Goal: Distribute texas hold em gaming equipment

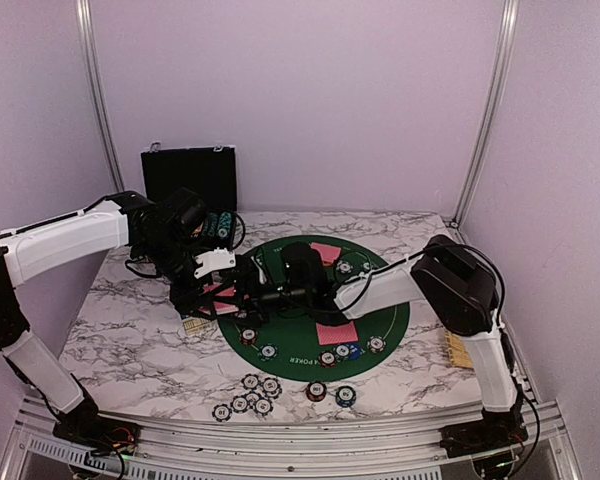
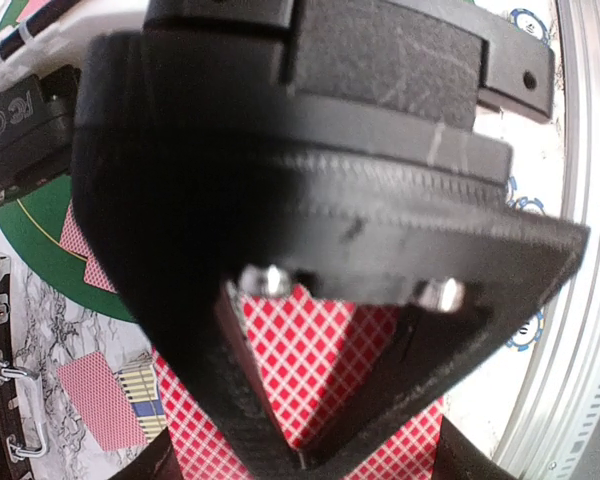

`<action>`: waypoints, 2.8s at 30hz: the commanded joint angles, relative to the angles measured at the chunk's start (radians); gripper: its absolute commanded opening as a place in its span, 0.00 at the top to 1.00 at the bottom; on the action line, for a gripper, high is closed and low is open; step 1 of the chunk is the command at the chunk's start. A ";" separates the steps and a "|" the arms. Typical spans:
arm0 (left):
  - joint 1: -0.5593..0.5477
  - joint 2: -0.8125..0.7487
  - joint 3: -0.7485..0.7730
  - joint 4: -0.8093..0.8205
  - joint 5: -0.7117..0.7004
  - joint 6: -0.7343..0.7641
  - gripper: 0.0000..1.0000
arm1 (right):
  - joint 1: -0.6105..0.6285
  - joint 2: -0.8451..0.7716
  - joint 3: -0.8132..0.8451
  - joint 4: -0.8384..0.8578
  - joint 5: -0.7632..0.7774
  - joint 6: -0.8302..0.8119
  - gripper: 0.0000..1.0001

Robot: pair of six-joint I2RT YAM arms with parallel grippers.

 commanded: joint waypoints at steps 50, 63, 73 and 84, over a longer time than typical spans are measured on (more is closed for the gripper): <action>0.000 -0.014 0.012 -0.014 0.009 0.010 0.98 | -0.111 -0.360 -0.292 -0.258 0.010 -0.224 0.99; 0.000 -0.022 0.009 -0.015 0.006 0.012 0.98 | -0.284 -0.500 -0.524 -0.478 0.021 -0.413 1.00; 0.000 -0.014 0.015 -0.018 0.011 0.010 0.98 | -0.390 -0.520 -0.563 -0.607 0.062 -0.543 1.00; 0.000 -0.020 0.009 -0.023 0.006 0.015 0.99 | -0.394 -0.469 -0.485 -0.767 0.134 -0.660 0.93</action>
